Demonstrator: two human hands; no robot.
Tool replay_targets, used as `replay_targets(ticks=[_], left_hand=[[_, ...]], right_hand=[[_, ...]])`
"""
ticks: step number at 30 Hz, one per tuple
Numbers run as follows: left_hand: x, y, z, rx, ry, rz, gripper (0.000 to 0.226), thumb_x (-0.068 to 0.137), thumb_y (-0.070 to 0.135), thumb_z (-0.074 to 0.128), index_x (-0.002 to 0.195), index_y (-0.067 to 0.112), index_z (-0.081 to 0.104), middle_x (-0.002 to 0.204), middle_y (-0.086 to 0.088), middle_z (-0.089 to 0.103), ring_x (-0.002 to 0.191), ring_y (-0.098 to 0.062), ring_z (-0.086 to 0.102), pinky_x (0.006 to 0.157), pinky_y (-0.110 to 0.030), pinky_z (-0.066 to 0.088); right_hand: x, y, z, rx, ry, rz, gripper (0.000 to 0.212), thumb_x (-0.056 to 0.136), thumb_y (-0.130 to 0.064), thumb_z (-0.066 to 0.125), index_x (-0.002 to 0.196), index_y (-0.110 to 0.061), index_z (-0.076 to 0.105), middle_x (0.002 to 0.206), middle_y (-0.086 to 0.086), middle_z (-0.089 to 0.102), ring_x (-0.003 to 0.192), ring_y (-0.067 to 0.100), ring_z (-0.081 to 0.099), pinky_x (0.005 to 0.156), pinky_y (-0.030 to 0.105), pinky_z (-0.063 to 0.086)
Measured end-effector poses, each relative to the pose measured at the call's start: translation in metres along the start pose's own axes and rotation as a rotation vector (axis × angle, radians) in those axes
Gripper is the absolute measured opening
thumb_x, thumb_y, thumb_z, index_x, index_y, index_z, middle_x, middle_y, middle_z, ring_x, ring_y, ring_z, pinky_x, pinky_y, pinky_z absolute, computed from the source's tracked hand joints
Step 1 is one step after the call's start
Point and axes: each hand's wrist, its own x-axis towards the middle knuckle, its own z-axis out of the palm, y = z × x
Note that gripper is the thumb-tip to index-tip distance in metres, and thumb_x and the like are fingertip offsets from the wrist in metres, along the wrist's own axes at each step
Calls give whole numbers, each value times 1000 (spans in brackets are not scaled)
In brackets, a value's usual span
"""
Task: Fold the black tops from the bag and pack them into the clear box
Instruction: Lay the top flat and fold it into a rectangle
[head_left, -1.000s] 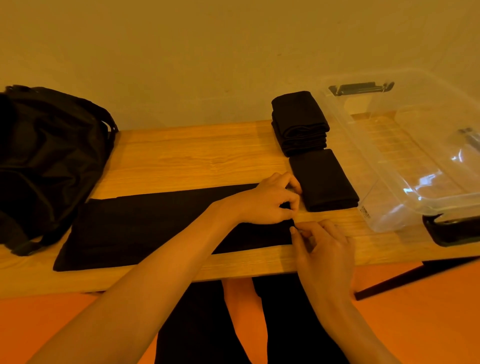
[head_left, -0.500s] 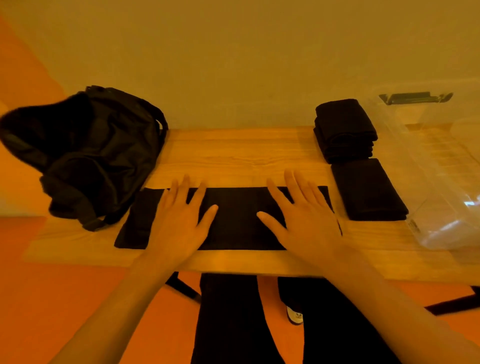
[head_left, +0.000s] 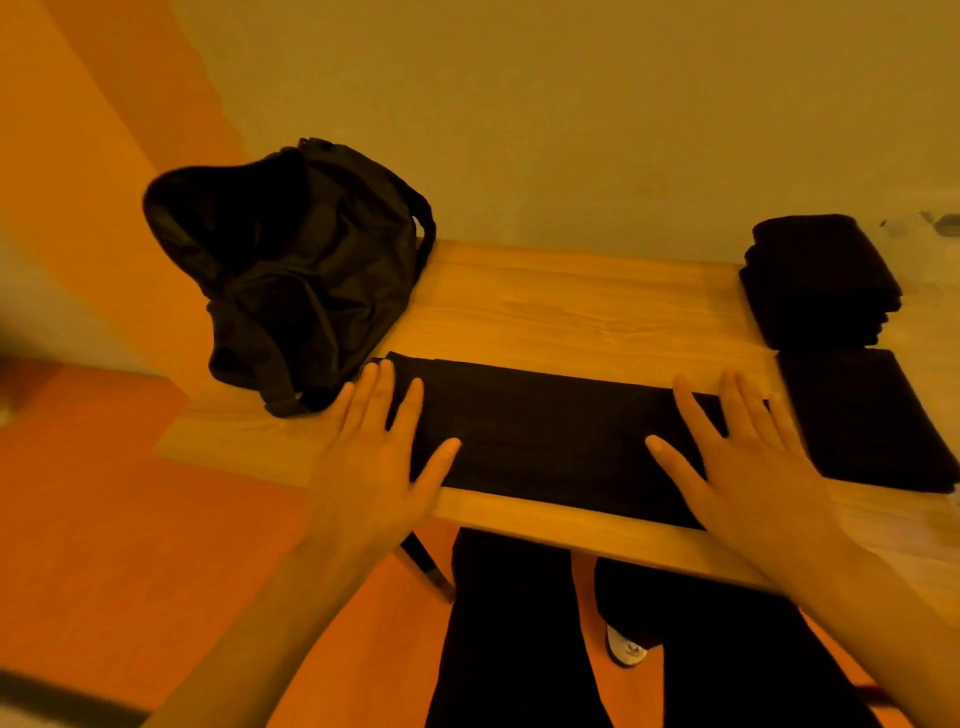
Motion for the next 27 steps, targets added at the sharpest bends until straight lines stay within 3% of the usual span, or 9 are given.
replay_targets(ticks=[2, 5, 9, 13, 18, 24, 27], left_hand=[[-5, 23, 0, -46, 86, 118, 69, 106, 55, 25, 151, 6, 44, 162, -19, 31, 154, -30, 22, 125, -48, 21], [12, 54, 9, -79, -12, 227, 68, 108, 52, 16, 158, 10, 31, 168, -14, 18, 157, -25, 11, 127, -44, 16], [49, 35, 25, 51, -265, 218, 75, 97, 70, 0, 162, 33, 0, 170, -5, -11, 156, -19, -14, 127, -46, 2], [61, 0, 28, 61, -325, 139, 84, 86, 83, -4, 158, 41, -14, 169, 3, -17, 154, -14, -20, 127, -44, -5], [79, -21, 25, 38, -364, 85, 86, 83, 85, -4, 158, 42, -11, 169, 3, -16, 154, -12, -19, 125, -35, -10], [94, -21, 21, 85, -420, 160, 83, 86, 79, -2, 159, 39, -12, 169, -2, -16, 154, -15, -20, 126, -37, -8], [90, -3, 12, 117, -214, 174, 83, 95, 72, -4, 162, 27, 14, 170, -13, 3, 157, -26, -4, 128, -43, 0]], right_hand=[[4, -26, -10, 51, 86, -91, 78, 92, -70, -8, 160, -32, 0, 167, 13, 1, 155, 26, -7, 125, 44, 0], [18, -73, -5, 71, 82, -247, 69, 97, -63, -4, 159, -34, -1, 168, 8, -5, 154, 22, -12, 126, 42, -2], [24, -65, 16, 5, 14, -140, 76, 90, -71, -9, 157, -36, -7, 169, 8, -6, 155, 22, -10, 125, 44, -4], [12, -16, 17, 18, -17, -41, 83, 83, -75, -15, 157, -37, -10, 169, 3, -9, 154, 19, -14, 126, 43, -1], [5, 0, 13, 32, -51, 25, 83, 84, -77, -14, 157, -38, -12, 168, 5, -11, 154, 19, -14, 126, 41, 1], [-4, -4, 5, -1, -94, 84, 84, 83, -74, -7, 157, -35, -18, 166, 21, -13, 154, 31, -14, 126, 43, 2], [-16, -10, 1, -44, -158, 98, 89, 80, -78, -15, 155, -32, -24, 162, 28, -16, 152, 38, -16, 126, 47, -1]])
